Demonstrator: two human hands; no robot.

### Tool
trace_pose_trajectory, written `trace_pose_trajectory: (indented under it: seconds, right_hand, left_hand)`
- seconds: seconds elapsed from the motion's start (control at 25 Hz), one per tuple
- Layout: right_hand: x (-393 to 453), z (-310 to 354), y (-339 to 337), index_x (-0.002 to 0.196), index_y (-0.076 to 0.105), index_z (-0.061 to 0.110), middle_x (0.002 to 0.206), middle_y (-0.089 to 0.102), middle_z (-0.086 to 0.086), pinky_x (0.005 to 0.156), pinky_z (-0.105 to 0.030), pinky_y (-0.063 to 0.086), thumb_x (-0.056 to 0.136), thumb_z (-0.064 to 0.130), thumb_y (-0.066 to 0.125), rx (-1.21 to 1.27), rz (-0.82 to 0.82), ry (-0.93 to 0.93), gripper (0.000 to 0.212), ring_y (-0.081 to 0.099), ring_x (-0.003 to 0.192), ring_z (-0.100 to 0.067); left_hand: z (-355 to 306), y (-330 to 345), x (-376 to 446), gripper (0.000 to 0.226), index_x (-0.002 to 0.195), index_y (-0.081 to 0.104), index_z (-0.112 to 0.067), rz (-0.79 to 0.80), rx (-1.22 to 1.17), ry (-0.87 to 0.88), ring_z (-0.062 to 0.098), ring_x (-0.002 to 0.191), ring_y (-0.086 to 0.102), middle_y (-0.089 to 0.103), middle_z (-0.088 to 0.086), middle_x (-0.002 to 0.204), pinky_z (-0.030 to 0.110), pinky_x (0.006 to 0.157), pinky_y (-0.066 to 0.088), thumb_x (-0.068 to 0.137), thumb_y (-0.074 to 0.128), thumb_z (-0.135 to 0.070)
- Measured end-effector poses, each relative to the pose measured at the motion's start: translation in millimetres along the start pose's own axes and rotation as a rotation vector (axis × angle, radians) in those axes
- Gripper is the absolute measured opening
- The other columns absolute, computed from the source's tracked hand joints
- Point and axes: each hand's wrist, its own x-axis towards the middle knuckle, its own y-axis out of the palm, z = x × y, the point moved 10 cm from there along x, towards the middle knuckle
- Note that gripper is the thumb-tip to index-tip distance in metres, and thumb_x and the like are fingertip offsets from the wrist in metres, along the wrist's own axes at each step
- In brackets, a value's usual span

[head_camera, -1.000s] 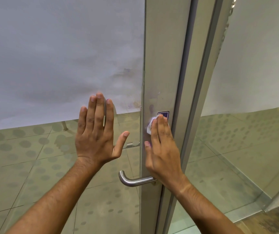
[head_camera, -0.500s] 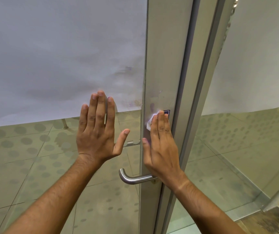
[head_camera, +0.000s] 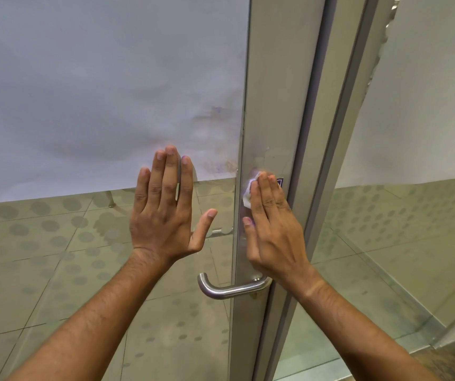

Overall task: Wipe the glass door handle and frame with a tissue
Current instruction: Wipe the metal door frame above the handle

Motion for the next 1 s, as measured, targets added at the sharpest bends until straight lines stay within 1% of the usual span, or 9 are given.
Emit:
trace_pose_trajectory:
  seconds: [0.08, 0.16, 0.24, 0.32, 0.4, 0.48, 0.6, 0.8, 1.0]
  right_hand:
    - [11, 0, -4, 0.149, 0.023, -0.009, 0.159, 0.016, -0.025, 0.123, -0.047, 0.018, 0.094, 0.014, 0.047, 0.034, -0.054, 0.073, 0.064, 0.012, 0.151, -0.035]
    - [19, 3, -5, 0.149, 0.023, -0.01, 0.159, 0.016, -0.026, 0.123, -0.048, 0.018, 0.096, 0.011, 0.045, 0.05, -0.08, 0.074, 0.061, 0.014, 0.15, -0.037]
    - [16, 5, -6, 0.146, 0.029, -0.01, 0.156, 0.026, -0.028, 0.122, -0.048, 0.022, 0.093, 0.002, 0.048, 0.011, -0.084, -0.007, 0.057, 0.022, 0.148, -0.038]
    - [4, -1, -10, 0.142, 0.038, -0.008, 0.151, 0.037, -0.026, 0.118, -0.047, 0.031, 0.082, -0.014, 0.053, -0.038, -0.088, -0.082, 0.062, 0.032, 0.144, -0.037]
    - [-4, -8, -19, 0.138, 0.049, -0.006, 0.146, 0.045, -0.022, 0.113, -0.046, 0.04, 0.079, -0.021, 0.054, -0.029, -0.154, -0.07, 0.061, 0.041, 0.139, -0.034]
    - [-7, -12, -28, 0.132, 0.057, -0.005, 0.14, 0.053, -0.02, 0.109, -0.043, 0.045, 0.082, -0.021, 0.053, 0.023, -0.263, -0.025, 0.052, 0.049, 0.134, -0.033]
    - [-1, -7, -37, 0.124, 0.062, -0.006, 0.131, 0.061, -0.021, 0.105, -0.042, 0.048, 0.079, -0.024, 0.055, 0.045, -0.369, -0.026, 0.049, 0.057, 0.126, -0.036]
    - [6, -2, -47, 0.116, 0.069, -0.005, 0.124, 0.064, -0.023, 0.102, -0.029, 0.044, 0.081, -0.022, 0.052, 0.031, -0.419, -0.027, 0.042, 0.066, 0.107, -0.037]
    - [11, 2, -54, 0.115, 0.068, -0.007, 0.123, 0.065, -0.023, 0.097, -0.036, 0.053, 0.085, -0.018, 0.049, 0.093, -0.437, -0.054, 0.037, 0.065, 0.115, -0.031]
  left_hand:
    - [-1, 0, 0, 0.094, 0.158, 0.009, 0.0, -0.005, 0.0, -0.003, 0.03, 0.155, -0.006, 0.011, 0.024, 0.162, 0.046, 0.126, 0.002, 0.093, 0.044, -0.059]
    - [-1, 0, 0, 0.094, 0.158, 0.01, 0.0, -0.003, 0.004, -0.002, 0.03, 0.155, -0.006, 0.011, 0.024, 0.162, 0.046, 0.126, 0.002, 0.093, 0.044, -0.06]
    - [0, 0, 0, 0.094, 0.158, 0.011, 0.0, -0.004, 0.005, -0.003, 0.03, 0.155, -0.005, 0.01, 0.024, 0.163, 0.046, 0.126, 0.002, 0.093, 0.044, -0.059]
    - [0, 0, 0, 0.094, 0.158, 0.011, 0.0, -0.005, 0.004, -0.003, 0.03, 0.155, -0.006, 0.01, 0.024, 0.163, 0.046, 0.126, 0.001, 0.093, 0.044, -0.059]
    - [0, 1, 0, 0.094, 0.158, 0.01, 0.0, -0.001, 0.008, -0.001, 0.031, 0.155, -0.006, 0.01, 0.024, 0.163, 0.046, 0.126, 0.0, 0.093, 0.044, -0.06]
    - [0, 2, 0, 0.095, 0.158, 0.009, -0.001, 0.003, 0.006, 0.0, 0.031, 0.155, -0.006, 0.009, 0.024, 0.163, 0.046, 0.126, 0.0, 0.093, 0.044, -0.06]
    - [1, 3, 0, 0.095, 0.159, 0.009, -0.001, 0.003, 0.008, 0.0, 0.031, 0.155, -0.005, 0.009, 0.023, 0.163, 0.046, 0.126, 0.001, 0.093, 0.044, -0.06]
    - [0, 1, 0, 0.095, 0.159, 0.011, -0.001, -0.014, 0.003, 0.001, 0.031, 0.155, -0.003, 0.009, 0.023, 0.164, 0.046, 0.126, 0.002, 0.093, 0.043, -0.061]
    - [0, 2, -1, 0.096, 0.159, 0.009, -0.001, -0.012, 0.007, 0.005, 0.031, 0.155, -0.003, 0.004, 0.02, 0.166, 0.047, 0.126, 0.002, 0.093, 0.044, -0.061]
